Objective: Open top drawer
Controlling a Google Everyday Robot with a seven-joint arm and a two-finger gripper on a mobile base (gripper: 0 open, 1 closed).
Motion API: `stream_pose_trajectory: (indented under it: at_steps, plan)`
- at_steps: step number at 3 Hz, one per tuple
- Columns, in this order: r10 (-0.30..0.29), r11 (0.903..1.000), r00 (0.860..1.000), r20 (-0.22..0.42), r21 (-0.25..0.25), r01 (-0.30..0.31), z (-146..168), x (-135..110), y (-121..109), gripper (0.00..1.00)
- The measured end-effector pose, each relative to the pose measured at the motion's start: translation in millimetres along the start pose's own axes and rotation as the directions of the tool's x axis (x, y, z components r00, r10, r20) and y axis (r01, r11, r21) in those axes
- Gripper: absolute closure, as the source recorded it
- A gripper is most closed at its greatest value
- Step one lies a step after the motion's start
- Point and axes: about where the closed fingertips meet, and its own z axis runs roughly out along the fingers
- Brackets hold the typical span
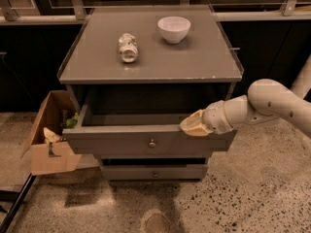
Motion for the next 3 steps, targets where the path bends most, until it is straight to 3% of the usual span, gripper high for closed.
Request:
stream_pose_trajectory:
  at_steps: [1, 3]
  plan:
    - [0.0, 1.0, 1.0, 0.0, 0.0, 0.0, 0.0, 0.0, 0.0, 1.0]
    - [0.019, 0.9985, 1.0, 0.001, 0.051, -0.019, 0.5, -2.7, -36.0, 1.0]
